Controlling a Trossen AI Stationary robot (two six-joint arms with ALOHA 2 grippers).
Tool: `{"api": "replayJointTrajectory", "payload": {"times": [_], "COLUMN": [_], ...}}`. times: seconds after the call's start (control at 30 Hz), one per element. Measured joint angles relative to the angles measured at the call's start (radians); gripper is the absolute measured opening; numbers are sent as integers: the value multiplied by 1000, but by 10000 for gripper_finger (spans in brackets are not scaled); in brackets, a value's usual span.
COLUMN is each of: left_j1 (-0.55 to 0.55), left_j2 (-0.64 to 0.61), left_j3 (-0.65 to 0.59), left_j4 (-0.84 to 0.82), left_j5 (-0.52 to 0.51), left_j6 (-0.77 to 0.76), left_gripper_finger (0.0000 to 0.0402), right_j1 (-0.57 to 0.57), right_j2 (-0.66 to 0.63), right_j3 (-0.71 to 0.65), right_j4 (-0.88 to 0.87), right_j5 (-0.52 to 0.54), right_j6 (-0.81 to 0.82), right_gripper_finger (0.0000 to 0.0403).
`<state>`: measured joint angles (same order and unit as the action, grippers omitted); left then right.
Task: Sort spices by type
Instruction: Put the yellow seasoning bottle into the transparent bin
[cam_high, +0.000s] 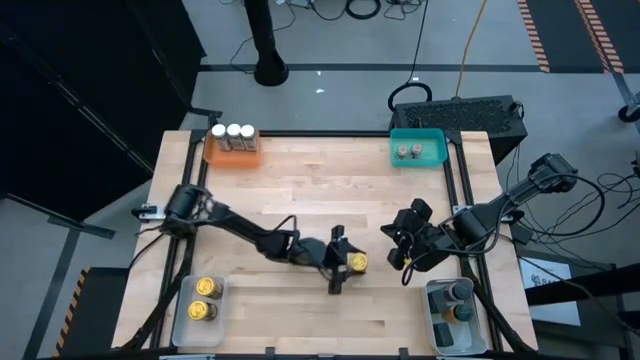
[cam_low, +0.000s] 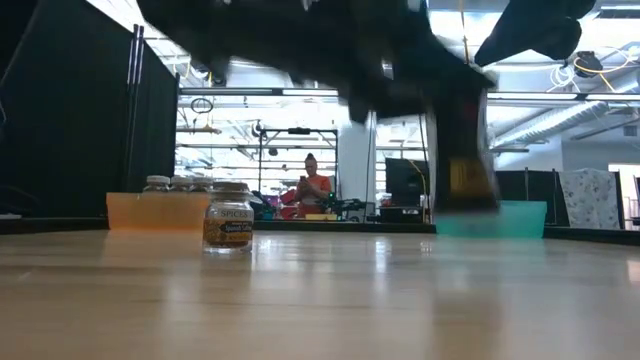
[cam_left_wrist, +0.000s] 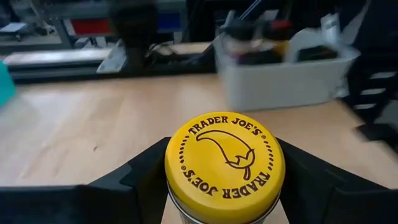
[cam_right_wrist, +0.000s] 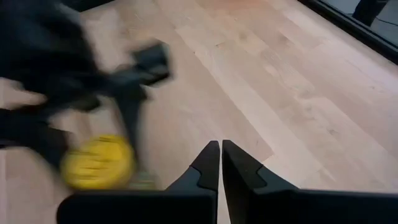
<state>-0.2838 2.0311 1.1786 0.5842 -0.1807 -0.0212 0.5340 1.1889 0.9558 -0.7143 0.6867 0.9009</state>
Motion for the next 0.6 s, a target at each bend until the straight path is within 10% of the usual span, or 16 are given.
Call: {"api": "replayJointTrajectory", "payload": {"times": [0.6], "left_j1": [-576], "left_j2": [-640], "left_j3": [1], "left_j4": [-934], "left_j5": [-284], "left_j6": [-507], "left_gripper_finger": [247], "right_j1": [-100], "right_j2": [14], "right_j3": [0], "right_j4": [56], "right_j5": [25], "right_j6": [-99], "right_gripper_finger": [0]}}
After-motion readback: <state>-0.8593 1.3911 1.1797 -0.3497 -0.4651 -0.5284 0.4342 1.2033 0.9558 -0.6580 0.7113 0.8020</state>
